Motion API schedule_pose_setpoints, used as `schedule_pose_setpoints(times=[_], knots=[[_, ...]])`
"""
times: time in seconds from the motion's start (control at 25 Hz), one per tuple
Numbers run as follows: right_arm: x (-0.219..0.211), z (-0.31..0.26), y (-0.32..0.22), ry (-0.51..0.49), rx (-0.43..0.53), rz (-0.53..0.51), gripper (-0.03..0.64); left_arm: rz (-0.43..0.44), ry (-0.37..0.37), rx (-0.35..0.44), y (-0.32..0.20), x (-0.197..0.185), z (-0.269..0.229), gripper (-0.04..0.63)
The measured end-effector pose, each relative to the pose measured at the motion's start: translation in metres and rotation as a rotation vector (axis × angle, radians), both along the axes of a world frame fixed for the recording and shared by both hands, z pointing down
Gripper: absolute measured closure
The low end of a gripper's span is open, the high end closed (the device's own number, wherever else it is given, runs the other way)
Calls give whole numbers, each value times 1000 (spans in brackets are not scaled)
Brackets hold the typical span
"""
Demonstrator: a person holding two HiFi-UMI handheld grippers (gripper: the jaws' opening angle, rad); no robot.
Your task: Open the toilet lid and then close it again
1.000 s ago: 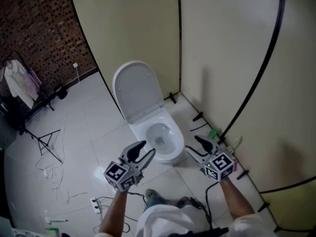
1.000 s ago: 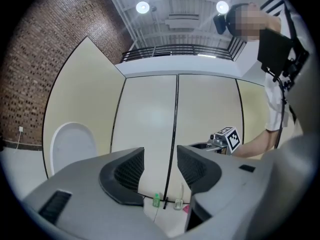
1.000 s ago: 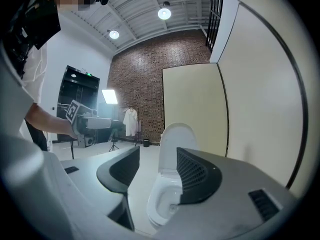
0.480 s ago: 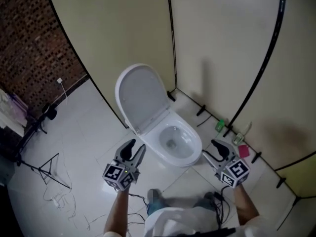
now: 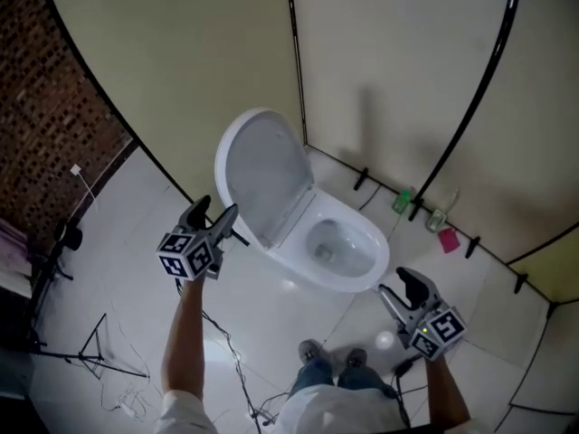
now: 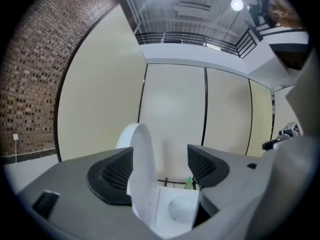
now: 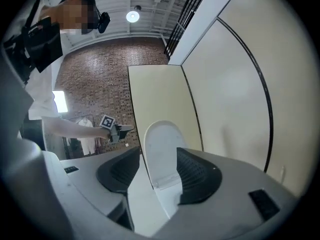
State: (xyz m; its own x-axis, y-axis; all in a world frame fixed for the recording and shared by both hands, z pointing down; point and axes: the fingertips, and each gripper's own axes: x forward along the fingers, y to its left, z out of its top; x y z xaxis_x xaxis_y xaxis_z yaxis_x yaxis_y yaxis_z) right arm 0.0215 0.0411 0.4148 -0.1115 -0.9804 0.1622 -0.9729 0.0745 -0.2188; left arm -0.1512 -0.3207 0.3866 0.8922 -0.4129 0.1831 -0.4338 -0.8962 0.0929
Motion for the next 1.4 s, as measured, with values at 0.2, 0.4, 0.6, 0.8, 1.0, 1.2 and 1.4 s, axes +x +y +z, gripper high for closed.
schedule_pose_setpoints(times=[0.2,0.4,0.6,0.8,1.0,1.2,1.4], knots=[[7,10,12,2,-63,75,385,28,-109,-62,-105,42,-5,202],[22,26,28,-5,-105,133,385,44,-212,-133,-141,63,12,202],[31,27,28,-10,-125,131,385,109,-280,-197,-143,73,40,324],[38,27,34,-10,-115,109,385,114,-292,-111,-106,82,36,402],[44,34,35,-26,-126,77,385,139,-312,45,-6,114,40,403],[60,43,37,-40,-157,57,385,197,-387,212,120,163,82,402],[82,53,49,-53,-164,50,385,201,-452,358,192,191,129,400]])
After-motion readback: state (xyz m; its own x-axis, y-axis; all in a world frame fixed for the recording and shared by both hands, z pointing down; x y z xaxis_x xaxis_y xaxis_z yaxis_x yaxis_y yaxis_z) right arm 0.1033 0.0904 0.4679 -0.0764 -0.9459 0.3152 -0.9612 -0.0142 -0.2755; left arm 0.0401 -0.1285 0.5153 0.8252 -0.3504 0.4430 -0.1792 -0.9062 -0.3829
